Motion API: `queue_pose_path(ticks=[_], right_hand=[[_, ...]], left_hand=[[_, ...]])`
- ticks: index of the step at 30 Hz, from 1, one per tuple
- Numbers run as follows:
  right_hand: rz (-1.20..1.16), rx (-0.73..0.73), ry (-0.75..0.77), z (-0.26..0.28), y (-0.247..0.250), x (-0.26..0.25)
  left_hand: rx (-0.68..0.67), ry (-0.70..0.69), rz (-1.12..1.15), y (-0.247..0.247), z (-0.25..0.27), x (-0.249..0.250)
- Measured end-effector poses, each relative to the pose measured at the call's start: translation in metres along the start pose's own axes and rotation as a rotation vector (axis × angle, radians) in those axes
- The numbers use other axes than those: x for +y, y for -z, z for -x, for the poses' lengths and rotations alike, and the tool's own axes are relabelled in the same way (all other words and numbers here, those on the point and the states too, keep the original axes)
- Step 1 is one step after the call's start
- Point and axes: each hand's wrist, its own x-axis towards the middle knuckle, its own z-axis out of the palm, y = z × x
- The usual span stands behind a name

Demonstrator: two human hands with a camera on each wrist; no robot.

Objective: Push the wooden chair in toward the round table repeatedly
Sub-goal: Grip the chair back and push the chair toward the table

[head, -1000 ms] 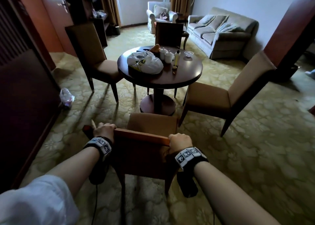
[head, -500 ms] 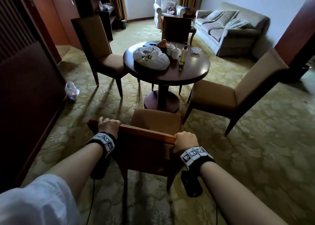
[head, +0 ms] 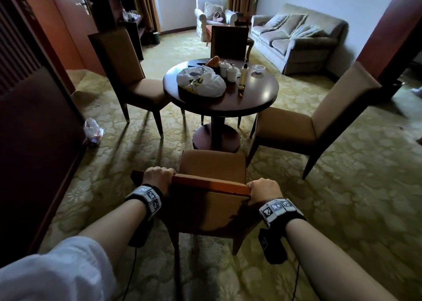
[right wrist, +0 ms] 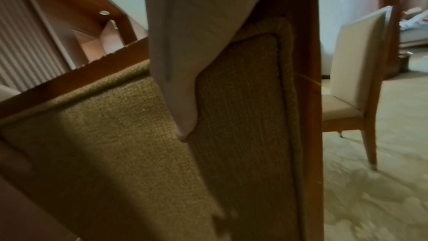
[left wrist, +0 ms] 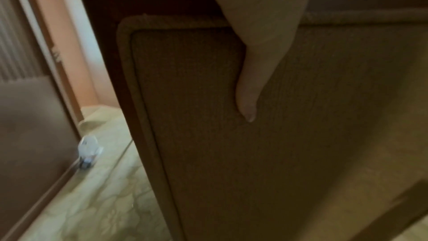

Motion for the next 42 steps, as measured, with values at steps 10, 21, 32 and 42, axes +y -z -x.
queue_pose_path(ticks=[10, 21, 32, 42], right_hand=[[0.013, 0.023, 0.042, 0.0, 0.004, 0.0], [0.042, 0.037, 0.077, -0.006, 0.006, -0.002], [0.034, 0.091, 0.138, -0.027, 0.019, -0.03], [0.049, 0.042, 0.138, -0.036, 0.024, -0.017]], left_hand=[[0.027, 0.023, -0.016, -0.004, -0.004, 0.0], [0.008, 0.001, -0.009, -0.001, -0.009, -0.006], [-0.105, 0.051, -0.116, 0.008, -0.041, -0.038], [-0.041, 0.034, -0.088, 0.0, -0.051, -0.032]])
